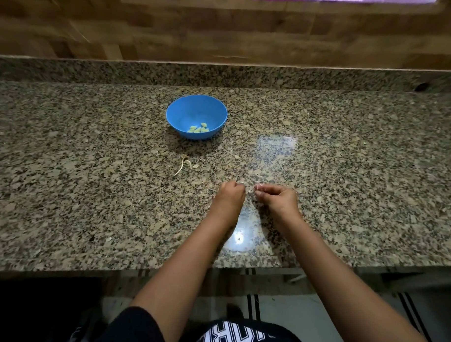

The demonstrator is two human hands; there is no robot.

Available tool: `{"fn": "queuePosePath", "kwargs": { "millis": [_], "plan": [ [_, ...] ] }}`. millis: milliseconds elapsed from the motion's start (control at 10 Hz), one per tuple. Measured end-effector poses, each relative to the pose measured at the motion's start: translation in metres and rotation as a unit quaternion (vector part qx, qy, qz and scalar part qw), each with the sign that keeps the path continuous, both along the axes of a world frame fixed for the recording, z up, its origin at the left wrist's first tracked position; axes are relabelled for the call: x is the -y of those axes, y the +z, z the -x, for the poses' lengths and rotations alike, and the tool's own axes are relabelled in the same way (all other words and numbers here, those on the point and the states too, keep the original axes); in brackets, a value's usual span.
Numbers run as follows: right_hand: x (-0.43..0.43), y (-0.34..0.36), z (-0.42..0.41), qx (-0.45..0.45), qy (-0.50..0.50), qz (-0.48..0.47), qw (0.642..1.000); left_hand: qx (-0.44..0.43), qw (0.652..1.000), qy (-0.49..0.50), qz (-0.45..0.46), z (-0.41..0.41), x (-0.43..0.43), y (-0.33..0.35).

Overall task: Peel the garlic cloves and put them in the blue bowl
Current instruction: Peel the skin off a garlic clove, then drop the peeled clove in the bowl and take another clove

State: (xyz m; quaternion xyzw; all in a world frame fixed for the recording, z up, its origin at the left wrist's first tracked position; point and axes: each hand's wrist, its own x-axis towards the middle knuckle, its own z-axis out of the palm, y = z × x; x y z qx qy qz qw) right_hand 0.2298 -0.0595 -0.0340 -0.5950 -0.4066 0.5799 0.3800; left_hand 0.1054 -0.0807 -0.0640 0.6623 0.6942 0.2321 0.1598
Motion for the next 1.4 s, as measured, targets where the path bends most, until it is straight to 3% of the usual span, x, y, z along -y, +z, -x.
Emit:
{"fn": "queuePosePath", "kwargs": {
  "millis": [100,200,300,400,500,700,1000,1300,1400],
  "plan": [
    [0.008,0.005,0.013,-0.008,0.030,0.014,0.999,0.099,0.992,0.071,0.033,0.015,0.007,0.010],
    [0.020,0.016,0.048,-0.038,0.084,0.025,0.995,0.316,0.918,0.237,0.033,0.052,0.036,0.024],
    [0.043,0.027,0.104,-0.063,0.159,0.041,0.985,0.499,0.799,0.334,-0.015,0.101,0.079,0.034],
    [0.079,0.035,0.182,-0.106,0.249,0.063,0.961,0.591,0.695,0.395,-0.110,0.158,0.138,0.042],
    [0.129,0.040,0.265,-0.134,0.337,0.077,0.929,0.608,0.627,0.452,-0.183,0.216,0.207,0.047],
    [0.236,0.027,0.409,-0.107,0.451,0.100,0.880,0.629,0.510,0.530,-0.250,0.331,0.325,0.036],
    [0.304,-0.041,0.531,-0.038,0.501,0.119,0.856,0.622,0.423,0.607,-0.255,0.433,0.401,-0.030],
    [0.311,-0.164,0.607,0.107,0.498,0.217,0.833,0.639,0.355,0.670,-0.130,0.483,0.414,-0.130],
    [0.311,-0.219,0.616,0.127,0.467,0.271,0.832,0.656,0.286,0.687,-0.124,0.490,0.410,-0.194]
  ]
}}
